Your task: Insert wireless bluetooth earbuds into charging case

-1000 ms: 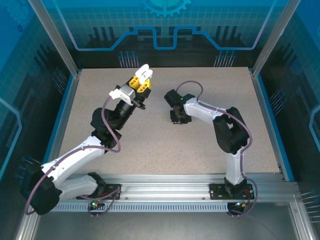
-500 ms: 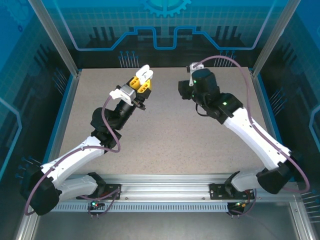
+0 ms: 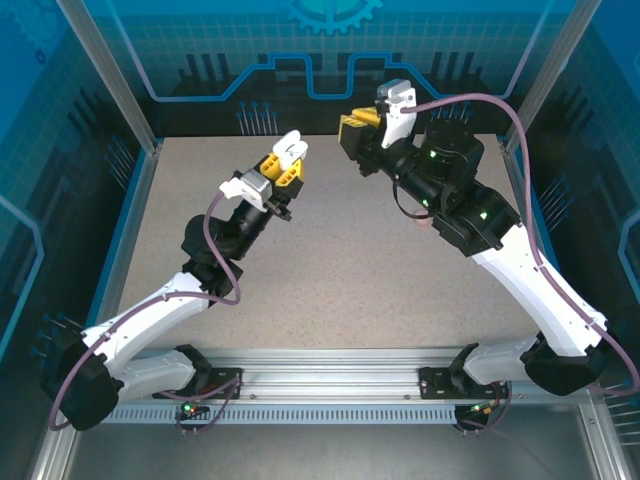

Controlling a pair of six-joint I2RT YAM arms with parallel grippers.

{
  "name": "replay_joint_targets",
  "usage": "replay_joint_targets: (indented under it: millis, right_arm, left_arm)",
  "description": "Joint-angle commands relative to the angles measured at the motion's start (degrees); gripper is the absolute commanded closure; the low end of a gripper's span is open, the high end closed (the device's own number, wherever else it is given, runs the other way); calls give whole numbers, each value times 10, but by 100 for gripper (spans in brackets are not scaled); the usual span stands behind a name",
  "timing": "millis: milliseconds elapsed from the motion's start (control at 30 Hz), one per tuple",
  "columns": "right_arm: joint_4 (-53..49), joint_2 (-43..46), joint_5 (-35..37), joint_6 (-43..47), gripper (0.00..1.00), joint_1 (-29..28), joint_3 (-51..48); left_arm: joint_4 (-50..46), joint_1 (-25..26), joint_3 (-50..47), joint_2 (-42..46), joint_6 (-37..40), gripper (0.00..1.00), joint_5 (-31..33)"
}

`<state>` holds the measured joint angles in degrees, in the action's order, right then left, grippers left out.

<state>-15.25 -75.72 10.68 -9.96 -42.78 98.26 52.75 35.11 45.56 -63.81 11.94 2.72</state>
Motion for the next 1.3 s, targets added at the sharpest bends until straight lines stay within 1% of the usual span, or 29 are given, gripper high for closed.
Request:
replay_joint_targets:
  millis: [0, 267, 467, 733, 1033, 1267]
  right_arm:
    - [35, -13, -62, 8, 71, -7, 26]
    - [39, -47, -150, 7, 71, -8, 50]
    - [34, -70, -172, 29, 72, -9, 64]
    - [51, -76, -161, 56, 72, -18, 50]
    - [102, -62, -96, 104, 72, -55, -2]
    - [125, -57, -59, 115, 73, -60, -25]
  left_arm:
    - [10, 4, 9, -4, -14, 100, -10]
    - [8, 3, 13, -6, -17, 100, -12]
    - [9, 4, 15, -10, -19, 100, -13]
    - [9, 4, 21, -14, -29, 100, -17]
    - [7, 4, 21, -11, -30, 100, -14]
    - [7, 4, 22, -6, -28, 100, -14]
